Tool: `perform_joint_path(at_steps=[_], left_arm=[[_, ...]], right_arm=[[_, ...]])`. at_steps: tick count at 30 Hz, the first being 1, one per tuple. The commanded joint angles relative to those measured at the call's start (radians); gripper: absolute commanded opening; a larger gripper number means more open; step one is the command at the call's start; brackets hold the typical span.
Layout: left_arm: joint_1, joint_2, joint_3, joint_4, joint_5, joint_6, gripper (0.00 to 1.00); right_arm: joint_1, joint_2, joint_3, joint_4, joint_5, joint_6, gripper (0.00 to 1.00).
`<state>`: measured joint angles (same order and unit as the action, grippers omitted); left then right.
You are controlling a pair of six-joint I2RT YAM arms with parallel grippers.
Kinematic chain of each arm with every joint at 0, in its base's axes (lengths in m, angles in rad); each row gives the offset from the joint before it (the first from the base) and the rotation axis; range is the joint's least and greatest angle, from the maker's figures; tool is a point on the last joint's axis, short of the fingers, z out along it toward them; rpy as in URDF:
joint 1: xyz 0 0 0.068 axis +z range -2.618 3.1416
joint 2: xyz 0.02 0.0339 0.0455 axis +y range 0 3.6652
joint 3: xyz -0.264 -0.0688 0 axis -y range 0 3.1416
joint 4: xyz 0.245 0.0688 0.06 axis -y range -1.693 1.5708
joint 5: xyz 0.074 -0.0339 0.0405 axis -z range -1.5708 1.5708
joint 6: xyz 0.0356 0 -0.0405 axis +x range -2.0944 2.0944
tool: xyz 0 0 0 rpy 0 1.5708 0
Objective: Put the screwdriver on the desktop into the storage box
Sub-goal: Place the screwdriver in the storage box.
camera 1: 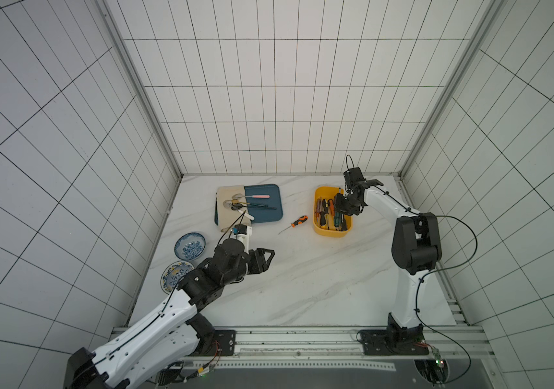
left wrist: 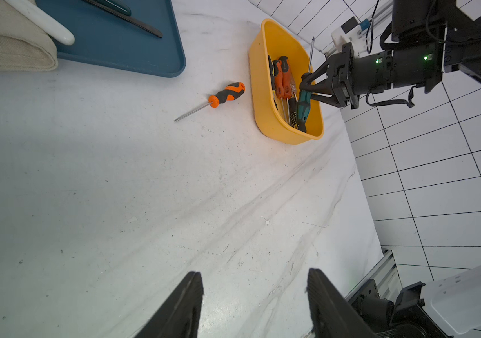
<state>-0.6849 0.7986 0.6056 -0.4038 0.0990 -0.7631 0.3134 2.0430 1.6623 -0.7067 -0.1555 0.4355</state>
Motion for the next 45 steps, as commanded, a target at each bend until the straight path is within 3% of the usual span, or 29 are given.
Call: perform_joint_path(at_steps=[1,13,21,32,45], left_arm=[[0.004,-0.001,-0.009,0.01,0.008,-0.006,0.61],[0.005,0.005,-0.015,0.006,0.024,-0.021,0.61],[0.004,0.002,-0.014,-0.001,0.024,-0.028,0.61],[0.004,0.033,-0.015,0.016,0.042,-0.035,0.6],[0.008,0.105,0.024,0.015,0.004,-0.026,0.62]], right_arm=[[-0.011,0.025,0.041,-0.021,0.032,-0.023,0.14],[-0.016,0.066,0.072,-0.047,0.043,-0.023,0.21],[-0.016,0.08,0.125,-0.091,0.055,-0.022,0.38],[-0.014,-0.032,0.051,-0.061,0.028,-0.005,0.41],[0.034,-0.305,-0.185,0.032,-0.004,0.028,0.42]])
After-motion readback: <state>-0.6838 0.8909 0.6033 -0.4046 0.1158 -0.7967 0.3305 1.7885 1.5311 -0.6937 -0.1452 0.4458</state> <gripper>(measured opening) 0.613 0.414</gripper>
